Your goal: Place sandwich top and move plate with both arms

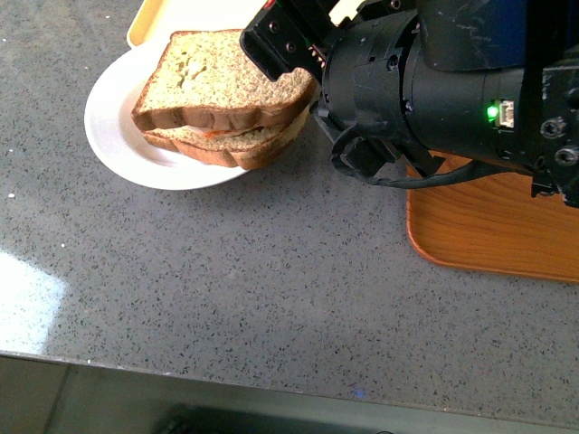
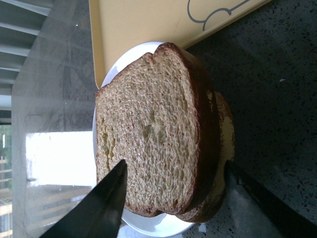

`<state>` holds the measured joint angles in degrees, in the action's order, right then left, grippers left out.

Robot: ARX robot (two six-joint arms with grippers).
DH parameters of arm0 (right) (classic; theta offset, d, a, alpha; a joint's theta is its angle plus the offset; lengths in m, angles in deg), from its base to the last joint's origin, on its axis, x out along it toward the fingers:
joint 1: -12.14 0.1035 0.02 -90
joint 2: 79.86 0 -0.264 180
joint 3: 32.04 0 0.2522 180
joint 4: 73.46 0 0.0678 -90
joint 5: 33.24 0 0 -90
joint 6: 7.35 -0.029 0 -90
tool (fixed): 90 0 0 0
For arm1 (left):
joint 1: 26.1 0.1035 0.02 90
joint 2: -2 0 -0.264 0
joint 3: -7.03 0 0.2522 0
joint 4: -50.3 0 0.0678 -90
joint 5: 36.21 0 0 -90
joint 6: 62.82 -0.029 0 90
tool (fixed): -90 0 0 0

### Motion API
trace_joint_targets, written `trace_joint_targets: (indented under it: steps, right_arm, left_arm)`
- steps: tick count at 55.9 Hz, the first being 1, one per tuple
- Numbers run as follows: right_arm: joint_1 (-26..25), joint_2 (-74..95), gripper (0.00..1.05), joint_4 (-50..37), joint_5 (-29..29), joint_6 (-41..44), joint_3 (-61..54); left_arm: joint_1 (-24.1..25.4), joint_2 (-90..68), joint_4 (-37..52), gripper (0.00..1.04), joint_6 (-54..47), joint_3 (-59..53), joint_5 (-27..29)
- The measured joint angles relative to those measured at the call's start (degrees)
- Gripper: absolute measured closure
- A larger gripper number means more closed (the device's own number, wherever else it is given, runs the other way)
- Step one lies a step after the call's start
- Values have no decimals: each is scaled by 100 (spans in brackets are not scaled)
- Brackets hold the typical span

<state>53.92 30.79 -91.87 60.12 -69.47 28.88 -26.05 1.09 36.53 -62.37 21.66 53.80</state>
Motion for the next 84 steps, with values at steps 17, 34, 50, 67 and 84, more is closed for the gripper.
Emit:
trace_joint_targets:
  steps: [17, 34, 50, 67, 84]
  right_arm:
    - [-87, -236, 9, -66, -120, 4, -278]
    - [-503, -859, 9, -138, -313, 68, -791]
    - [-1429, -1646, 9, -83, -474, 592, -1141]
    - [-3051, -2903, 9, 472, -1283, 1366, -1167]
    - [-3604, -4304, 68, -1707, 195, 5823, -2973]
  left_arm:
    - [0, 0, 0, 9, 0, 0, 0]
    - [0, 0, 0, 9, 0, 0, 0]
    - [0, 0, 0, 9, 0, 0, 0]
    - [0, 0, 0, 9, 0, 0, 0]
    - [0, 0, 0, 9, 0, 0, 0]
